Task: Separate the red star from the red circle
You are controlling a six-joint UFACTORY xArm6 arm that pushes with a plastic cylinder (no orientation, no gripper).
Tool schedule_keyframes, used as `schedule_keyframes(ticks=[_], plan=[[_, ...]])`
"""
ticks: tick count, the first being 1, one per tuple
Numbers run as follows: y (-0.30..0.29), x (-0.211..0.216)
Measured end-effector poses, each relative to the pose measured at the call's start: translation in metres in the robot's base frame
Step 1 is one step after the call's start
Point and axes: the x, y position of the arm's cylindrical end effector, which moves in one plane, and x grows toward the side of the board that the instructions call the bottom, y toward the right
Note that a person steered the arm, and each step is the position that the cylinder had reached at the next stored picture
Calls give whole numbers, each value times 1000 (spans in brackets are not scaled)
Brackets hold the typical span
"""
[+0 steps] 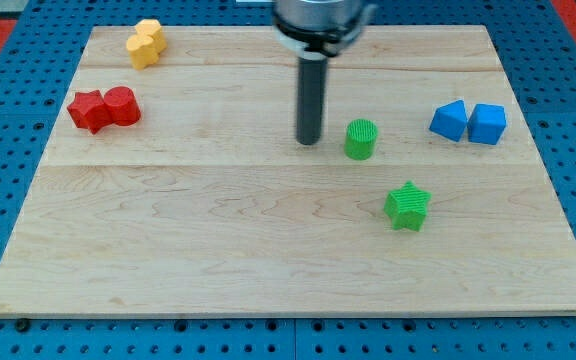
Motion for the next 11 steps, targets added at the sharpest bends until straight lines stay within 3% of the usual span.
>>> schedule_keyframes(ticks=[1, 3, 5, 6, 7, 8, 9, 11], plan=[[-50, -21], [-190, -14], [-126, -14], [-146, 38], [-262, 63], [-301, 62], [-301, 25], [-301, -4]])
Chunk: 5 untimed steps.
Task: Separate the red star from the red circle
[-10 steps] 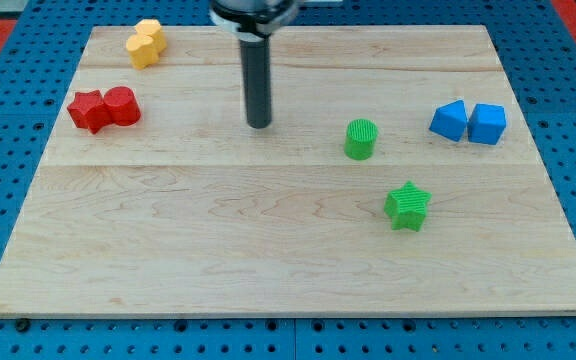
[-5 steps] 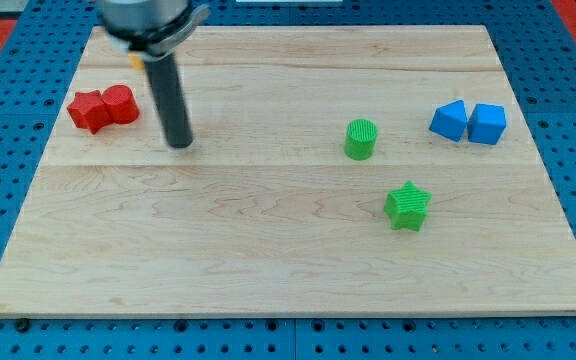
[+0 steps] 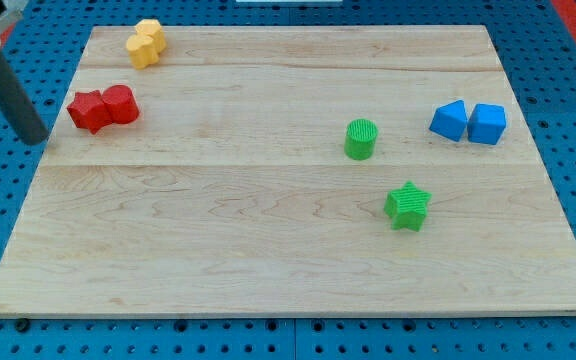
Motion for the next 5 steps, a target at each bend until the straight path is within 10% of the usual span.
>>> schedule_keyframes(ticks=[5], plan=[[78, -46]])
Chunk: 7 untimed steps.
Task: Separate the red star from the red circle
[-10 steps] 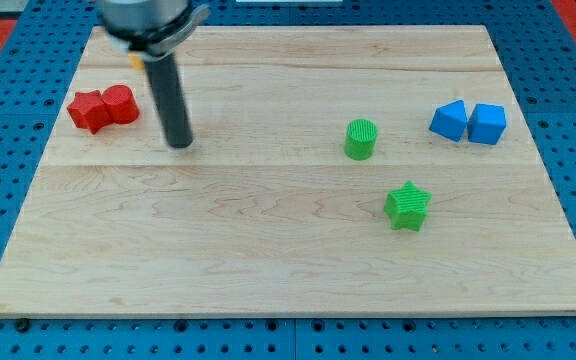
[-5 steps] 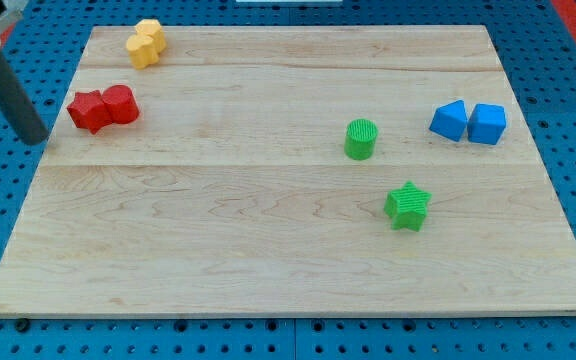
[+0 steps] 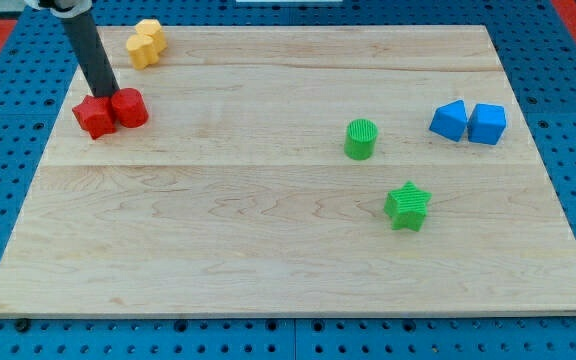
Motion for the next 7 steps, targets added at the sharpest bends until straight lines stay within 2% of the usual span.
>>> schedule_keyframes(ticks=[1, 2, 3, 5, 7], plan=[[-9, 14], [0, -19], [-43, -29], [-46, 37], [-22, 54]])
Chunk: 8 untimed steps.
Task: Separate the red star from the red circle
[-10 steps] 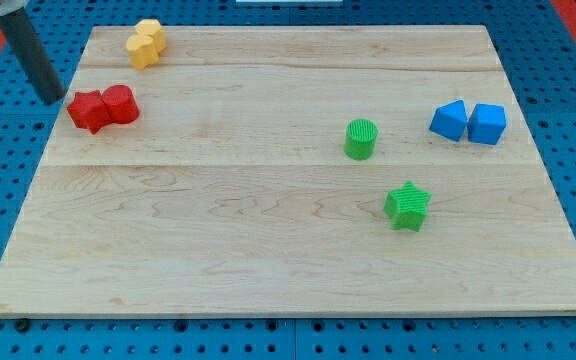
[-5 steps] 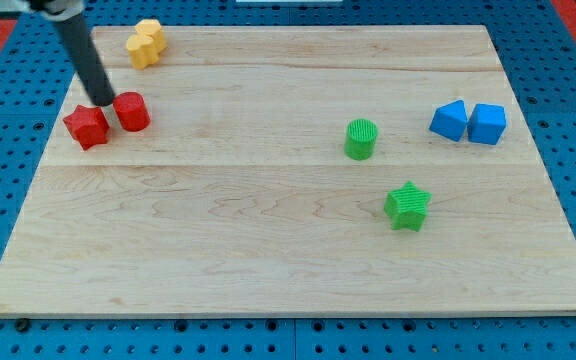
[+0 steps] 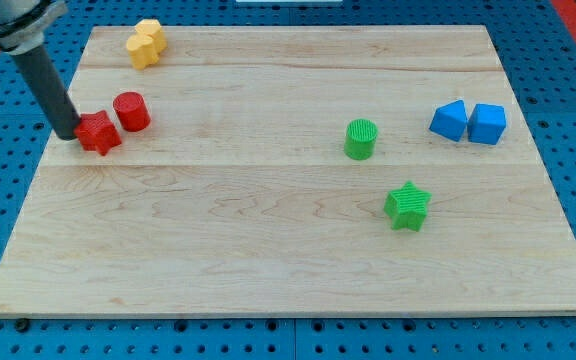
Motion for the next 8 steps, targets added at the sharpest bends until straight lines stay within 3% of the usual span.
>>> schedule_keyframes(ticks=[3, 5, 8], plan=[[13, -31], [55, -33], [47, 33]])
